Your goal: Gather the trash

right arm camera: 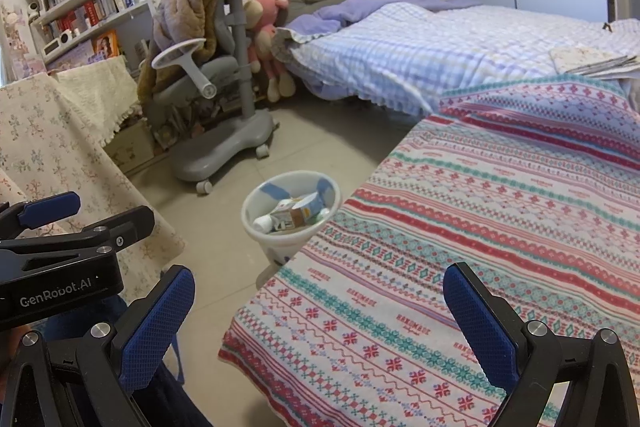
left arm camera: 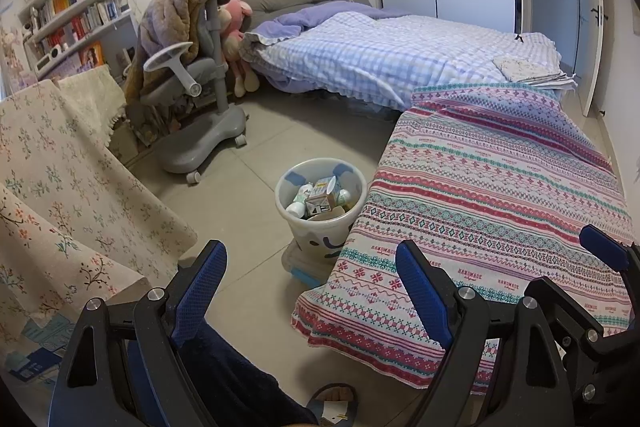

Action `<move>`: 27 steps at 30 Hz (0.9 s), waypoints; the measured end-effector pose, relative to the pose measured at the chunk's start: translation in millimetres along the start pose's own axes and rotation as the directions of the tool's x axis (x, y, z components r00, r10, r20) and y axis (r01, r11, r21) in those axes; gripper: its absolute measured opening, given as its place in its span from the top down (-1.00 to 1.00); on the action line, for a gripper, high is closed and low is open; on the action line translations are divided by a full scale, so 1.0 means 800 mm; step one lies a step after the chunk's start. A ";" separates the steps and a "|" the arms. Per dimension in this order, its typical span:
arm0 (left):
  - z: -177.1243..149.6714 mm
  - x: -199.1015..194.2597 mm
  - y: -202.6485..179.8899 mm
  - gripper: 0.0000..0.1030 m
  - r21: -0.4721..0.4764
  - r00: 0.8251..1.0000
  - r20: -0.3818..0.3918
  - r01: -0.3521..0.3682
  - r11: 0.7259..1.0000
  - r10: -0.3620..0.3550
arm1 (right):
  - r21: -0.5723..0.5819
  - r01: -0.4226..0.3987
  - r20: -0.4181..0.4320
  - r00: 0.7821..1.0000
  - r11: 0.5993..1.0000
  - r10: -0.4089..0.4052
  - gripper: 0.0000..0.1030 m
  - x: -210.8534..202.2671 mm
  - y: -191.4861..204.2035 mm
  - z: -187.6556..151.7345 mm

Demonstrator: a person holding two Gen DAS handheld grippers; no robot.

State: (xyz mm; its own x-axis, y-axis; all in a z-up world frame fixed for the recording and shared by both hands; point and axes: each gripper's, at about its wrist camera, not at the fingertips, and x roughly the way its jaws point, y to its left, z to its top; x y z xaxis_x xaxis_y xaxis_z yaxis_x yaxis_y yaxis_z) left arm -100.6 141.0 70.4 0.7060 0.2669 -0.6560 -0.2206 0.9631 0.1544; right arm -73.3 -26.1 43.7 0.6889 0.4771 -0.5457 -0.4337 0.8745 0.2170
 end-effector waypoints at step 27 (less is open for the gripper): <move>0.000 0.002 -0.006 -0.72 0.009 1.000 -0.008 0.016 1.000 -0.016 | -0.004 -0.001 -0.002 1.000 1.000 0.001 -0.99 0.004 -0.006 0.000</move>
State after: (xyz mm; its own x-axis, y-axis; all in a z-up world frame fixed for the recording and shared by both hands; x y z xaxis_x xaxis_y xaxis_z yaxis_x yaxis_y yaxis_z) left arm -98.6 137.1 68.3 0.7040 0.2514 -0.6642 -0.2036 0.9674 0.1504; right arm -69.1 -29.2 41.0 0.6874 0.4777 -0.5471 -0.4366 0.8737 0.2143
